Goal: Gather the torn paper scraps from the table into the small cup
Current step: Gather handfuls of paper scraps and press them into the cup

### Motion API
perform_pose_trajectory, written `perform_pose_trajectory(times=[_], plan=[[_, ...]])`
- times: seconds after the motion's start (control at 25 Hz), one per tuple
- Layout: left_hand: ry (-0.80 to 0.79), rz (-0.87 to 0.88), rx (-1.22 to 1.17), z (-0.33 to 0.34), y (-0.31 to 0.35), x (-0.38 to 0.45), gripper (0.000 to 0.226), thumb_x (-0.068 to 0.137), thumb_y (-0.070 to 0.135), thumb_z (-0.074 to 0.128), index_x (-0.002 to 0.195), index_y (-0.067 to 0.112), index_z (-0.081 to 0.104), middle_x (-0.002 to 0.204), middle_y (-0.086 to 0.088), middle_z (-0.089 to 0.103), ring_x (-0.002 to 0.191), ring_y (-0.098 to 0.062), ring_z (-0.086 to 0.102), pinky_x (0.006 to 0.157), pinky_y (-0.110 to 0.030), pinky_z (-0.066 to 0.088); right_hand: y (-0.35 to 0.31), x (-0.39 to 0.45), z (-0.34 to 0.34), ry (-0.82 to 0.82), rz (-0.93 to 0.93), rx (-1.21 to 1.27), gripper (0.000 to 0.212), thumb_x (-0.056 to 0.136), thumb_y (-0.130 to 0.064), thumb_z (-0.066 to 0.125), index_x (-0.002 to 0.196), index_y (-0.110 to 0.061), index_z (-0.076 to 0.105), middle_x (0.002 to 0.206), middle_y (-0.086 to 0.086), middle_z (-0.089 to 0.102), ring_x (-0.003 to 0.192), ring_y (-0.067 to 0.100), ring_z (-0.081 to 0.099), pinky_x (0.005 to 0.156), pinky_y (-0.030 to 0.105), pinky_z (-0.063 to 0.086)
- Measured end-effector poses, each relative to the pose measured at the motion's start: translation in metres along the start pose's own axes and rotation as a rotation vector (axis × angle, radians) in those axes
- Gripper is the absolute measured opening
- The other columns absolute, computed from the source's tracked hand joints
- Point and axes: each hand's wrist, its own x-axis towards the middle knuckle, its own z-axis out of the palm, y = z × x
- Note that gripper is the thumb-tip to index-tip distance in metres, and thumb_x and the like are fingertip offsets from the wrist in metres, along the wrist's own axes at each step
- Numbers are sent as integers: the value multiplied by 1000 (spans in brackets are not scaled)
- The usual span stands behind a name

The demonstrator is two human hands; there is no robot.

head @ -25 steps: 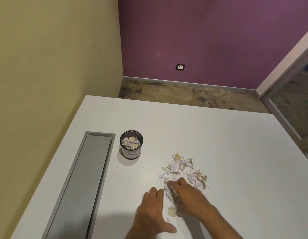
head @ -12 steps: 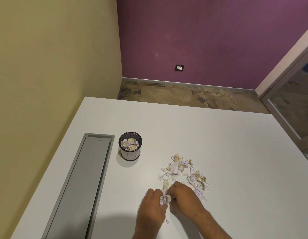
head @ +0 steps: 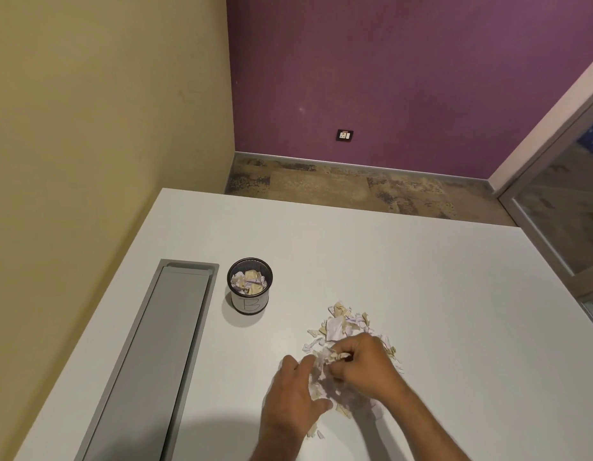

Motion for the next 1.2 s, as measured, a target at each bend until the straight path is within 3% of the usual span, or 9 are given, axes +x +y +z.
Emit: perform_pose_trajectory(times=[0.2, 0.4, 0.52, 0.6, 0.68, 0.8, 0.96, 1.08, 1.2], plan=[[52, -13, 2, 6, -2, 6, 38, 80, 47, 68, 112, 35, 51, 112, 7, 44, 102, -16, 56, 86, -32, 51, -41, 15, -26, -23, -51, 368, 10, 67, -7, 84, 70, -4, 75, 68, 24, 70, 59, 29, 67, 69, 46, 58], [116, 17, -43, 7, -10, 8, 20, 85, 41, 64, 99, 27, 61, 105, 7, 53, 94, -15, 60, 84, -26, 48, -106, 56, -19, -12, -223, 416, 13, 66, -10, 83, 72, -2, 74, 62, 21, 69, 56, 28, 66, 70, 44, 62], [136, 33, -77, 6, -17, 8, 21, 84, 43, 62, 97, 27, 66, 99, 7, 59, 92, -13, 63, 83, -25, 50, -139, 86, -2, 24, -245, 298, 7, 67, -6, 82, 70, -8, 76, 59, 13, 70, 54, 23, 67, 69, 44, 61], [141, 30, -90, 5, -20, 7, 24, 80, 47, 59, 96, 30, 65, 92, 5, 60, 87, -13, 64, 78, -25, 51, -152, 102, 8, 40, -266, 165, 8, 68, -6, 80, 73, -12, 77, 58, 5, 69, 54, 15, 66, 64, 35, 61], [142, 29, -110, 4, -24, 6, 26, 77, 46, 57, 103, 43, 54, 85, 7, 59, 85, -13, 64, 75, -24, 51, -159, 114, 19, 36, -294, -1, 10, 69, -7, 78, 76, -13, 78, 62, 3, 70, 57, 12, 66, 59, 25, 55], [158, 5, -181, -2, -29, 3, 34, 73, 47, 59, 102, 57, 46, 84, 9, 62, 82, -9, 64, 76, -21, 51, -161, 125, 36, -6, -314, -260, 10, 70, -11, 75, 77, -17, 77, 69, 5, 71, 70, 20, 66, 60, 25, 50], [288, -2, -397, -21, -27, -4, 24, 66, 49, 70, 88, 44, 64, 76, 10, 66, 70, -4, 64, 69, -24, 54, -157, 133, 54, -6, -288, -381, 17, 73, -12, 72, 88, -19, 75, 80, 5, 70, 78, 23, 62, 62, 23, 43], [413, 14, -563, -53, -20, -8, 17, 67, 32, 83, 80, 36, 72, 76, 14, 67, 65, -4, 64, 60, -18, 52, -154, 135, 54, -24, -282, -383, 31, 70, -9, 73, 98, -20, 74, 94, 4, 73, 87, 22, 65, 72, 28, 53], [587, 20, -649, -102, -13, 2, 18, 68, 20, 87, 75, 32, 75, 76, 15, 69, 61, -5, 62, 57, -16, 50, -149, 134, 49, -38, -286, -361, 35, 67, -3, 71, 98, -20, 74, 93, 1, 74, 86, 18, 66, 77, 29, 57]])
